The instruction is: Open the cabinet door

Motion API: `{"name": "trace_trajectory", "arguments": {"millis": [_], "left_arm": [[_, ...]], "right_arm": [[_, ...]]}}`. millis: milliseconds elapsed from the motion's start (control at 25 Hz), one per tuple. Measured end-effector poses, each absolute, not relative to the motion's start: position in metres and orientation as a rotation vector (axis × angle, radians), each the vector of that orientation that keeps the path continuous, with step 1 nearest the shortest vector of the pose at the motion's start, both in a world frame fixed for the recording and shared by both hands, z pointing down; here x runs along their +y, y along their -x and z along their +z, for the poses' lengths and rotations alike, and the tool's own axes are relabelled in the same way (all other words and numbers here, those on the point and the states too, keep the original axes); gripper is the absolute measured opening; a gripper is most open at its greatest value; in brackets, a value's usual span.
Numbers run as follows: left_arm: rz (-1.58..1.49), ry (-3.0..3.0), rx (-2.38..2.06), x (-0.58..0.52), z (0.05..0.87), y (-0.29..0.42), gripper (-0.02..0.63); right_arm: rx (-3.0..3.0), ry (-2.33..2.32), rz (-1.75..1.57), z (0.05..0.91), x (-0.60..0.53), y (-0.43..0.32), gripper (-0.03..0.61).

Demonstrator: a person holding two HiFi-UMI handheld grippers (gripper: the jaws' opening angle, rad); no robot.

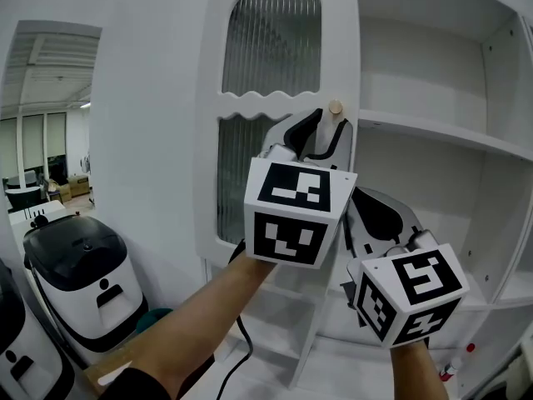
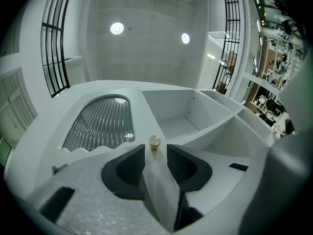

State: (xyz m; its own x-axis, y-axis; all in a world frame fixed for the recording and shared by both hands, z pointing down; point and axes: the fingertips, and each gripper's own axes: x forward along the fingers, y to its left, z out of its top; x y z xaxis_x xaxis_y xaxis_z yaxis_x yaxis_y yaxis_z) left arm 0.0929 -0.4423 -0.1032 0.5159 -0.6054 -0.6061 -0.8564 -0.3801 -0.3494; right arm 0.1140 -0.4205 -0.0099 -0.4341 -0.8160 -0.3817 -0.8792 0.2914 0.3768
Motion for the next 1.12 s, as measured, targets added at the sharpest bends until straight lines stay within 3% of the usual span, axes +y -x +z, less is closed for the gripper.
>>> {"name": "trace_trajectory", "arguments": {"millis": [440, 560, 1120], "left_arm": [[0.553, 2.103, 1.204, -0.451, -0.119, -0.097, 0.129], [0.543, 2.080, 1.212, -0.449, -0.119, -0.099, 0.084], [0.571, 2.070, 1.226, -0.442, -0.118, -0.093, 0.077]], "right_arm": [[2.419, 1.665, 0.772, 0.003, -0.425, -0.129, 0.023], [2.427, 1.675, 0.738, 0.010, -0.427, -0.131, 0.023], [2.577, 1.595, 0.550, 0.051, -0.431, -0.131, 0.025]]}}
